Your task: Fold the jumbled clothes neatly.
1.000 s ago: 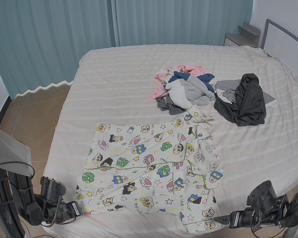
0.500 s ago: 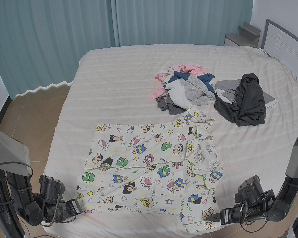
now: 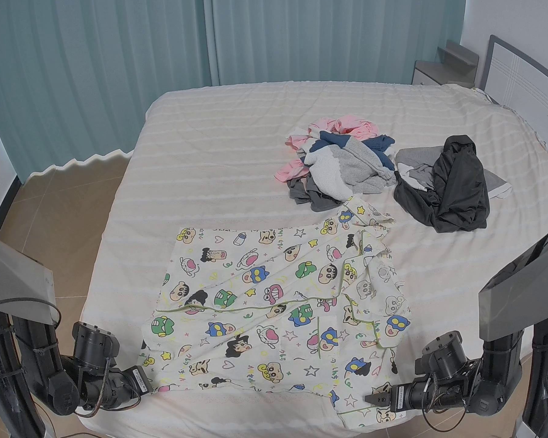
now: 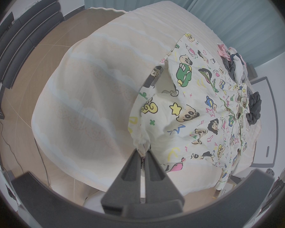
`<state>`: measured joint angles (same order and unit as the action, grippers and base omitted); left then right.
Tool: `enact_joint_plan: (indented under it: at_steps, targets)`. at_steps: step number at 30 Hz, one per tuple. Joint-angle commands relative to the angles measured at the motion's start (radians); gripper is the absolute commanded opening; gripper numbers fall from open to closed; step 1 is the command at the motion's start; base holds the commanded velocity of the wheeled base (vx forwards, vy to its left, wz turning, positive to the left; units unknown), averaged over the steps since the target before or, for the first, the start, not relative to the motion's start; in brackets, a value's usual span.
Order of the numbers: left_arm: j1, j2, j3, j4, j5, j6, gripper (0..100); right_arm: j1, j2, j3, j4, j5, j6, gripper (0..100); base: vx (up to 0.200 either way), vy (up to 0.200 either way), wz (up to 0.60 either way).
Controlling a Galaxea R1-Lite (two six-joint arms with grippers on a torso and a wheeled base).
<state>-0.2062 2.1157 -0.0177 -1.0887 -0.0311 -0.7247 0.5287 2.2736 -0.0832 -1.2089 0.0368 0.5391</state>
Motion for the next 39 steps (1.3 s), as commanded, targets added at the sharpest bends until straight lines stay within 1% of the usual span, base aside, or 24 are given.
enact_joint_plan:
  at_steps: [1, 4, 11, 16, 19, 20, 22, 33, 36, 39]
  targets:
    - [-0.001, 0.003, 0.018, 0.0, -0.001, -0.001, 0, -0.004, 0.089, 0.03, -0.063, 0.002, -0.011, 100, 0.0, 0.0, 0.0]
    - [-0.001, 0.003, 0.018, 0.0, -0.001, -0.001, 0, -0.006, 0.121, 0.054, -0.138, 0.003, -0.013, 100, 0.0, 0.0, 0.0]
    - [-0.004, 0.003, 0.018, 0.0, -0.001, -0.001, 0, -0.009, 0.162, 0.083, -0.247, 0.011, -0.013, 100, 0.0, 0.0, 0.0]
    - [-0.006, 0.003, 0.018, 0.0, -0.001, -0.001, 0, -0.006, 0.167, 0.083, -0.265, 0.018, -0.013, 100, 0.0, 0.0, 0.0]
    - [-0.006, 0.003, 0.018, 0.0, -0.001, -0.001, 0, -0.003, 0.164, 0.083, -0.274, 0.048, -0.011, 100, 0.0, 0.0, 0.0]
    - [-0.006, 0.003, 0.018, 0.0, -0.001, -0.001, 0, -0.003, 0.162, 0.083, -0.279, 0.049, -0.01, 0, 0.0, 0.0, 0.0]
    - [-0.006, 0.003, 0.018, 0.0, -0.001, -0.001, 0, -0.004, 0.162, 0.083, -0.294, 0.049, -0.008, 0, 0.0, 0.0, 0.0]
    - [-0.004, 0.003, 0.018, 0.0, 0.0, -0.001, 0, -0.004, 0.149, 0.083, -0.282, 0.043, -0.002, 0, 0.0, 0.0, 0.0]
    - [-0.004, -0.003, 0.018, 0.0, 0.0, -0.002, 0, -0.007, 0.098, 0.083, -0.231, 0.038, -0.001, 0, 0.0, 0.0, 0.0]
    - [-0.004, -0.007, 0.018, 0.001, -0.001, -0.002, 0, -0.007, -0.006, 0.083, -0.126, 0.041, -0.002, 0, 0.0, 0.0, 0.0]
